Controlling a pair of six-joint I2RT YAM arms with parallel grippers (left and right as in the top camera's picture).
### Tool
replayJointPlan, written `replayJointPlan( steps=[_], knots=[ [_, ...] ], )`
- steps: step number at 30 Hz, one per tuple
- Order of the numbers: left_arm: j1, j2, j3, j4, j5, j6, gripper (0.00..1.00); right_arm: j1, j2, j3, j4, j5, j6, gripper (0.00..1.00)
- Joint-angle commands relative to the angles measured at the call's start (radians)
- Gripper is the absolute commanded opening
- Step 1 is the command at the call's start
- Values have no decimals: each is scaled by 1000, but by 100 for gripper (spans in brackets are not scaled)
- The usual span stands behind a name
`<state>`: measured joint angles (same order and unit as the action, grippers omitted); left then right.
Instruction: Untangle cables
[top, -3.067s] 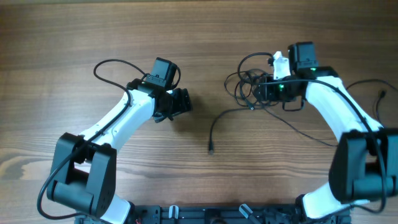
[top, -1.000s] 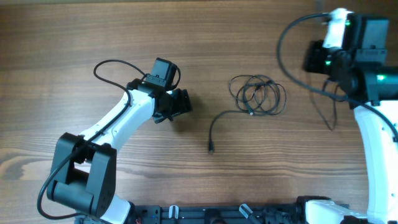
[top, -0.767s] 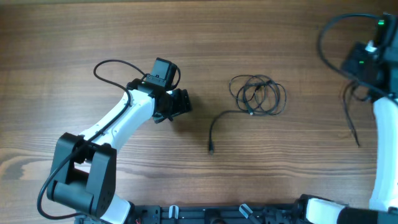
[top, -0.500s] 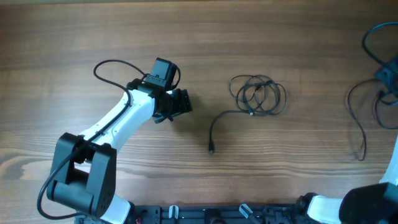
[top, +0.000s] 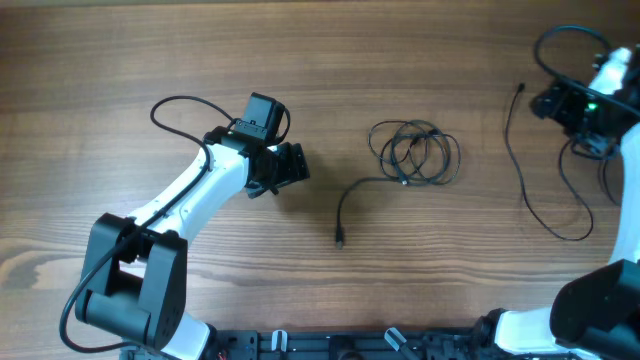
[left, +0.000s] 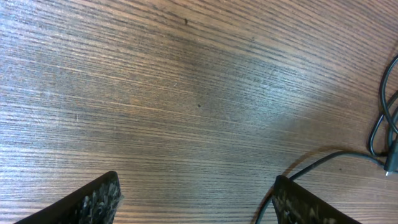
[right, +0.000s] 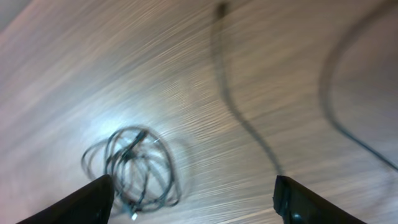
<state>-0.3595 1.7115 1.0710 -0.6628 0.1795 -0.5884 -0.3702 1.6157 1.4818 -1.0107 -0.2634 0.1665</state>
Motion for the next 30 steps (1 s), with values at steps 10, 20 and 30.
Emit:
replayJointPlan(
  steps=[10,20,30],
  knots=[
    [4,6,8,-3,-13,8,80,214,259,-4,-12,-71,-170,63],
    [4,6,8,-4,-13,8,80,310,437,-4,1,-38,-153,55],
    [4,6,8,-4,-13,8,80,375,439,-4,-8,-98,-121,5]
  ],
)
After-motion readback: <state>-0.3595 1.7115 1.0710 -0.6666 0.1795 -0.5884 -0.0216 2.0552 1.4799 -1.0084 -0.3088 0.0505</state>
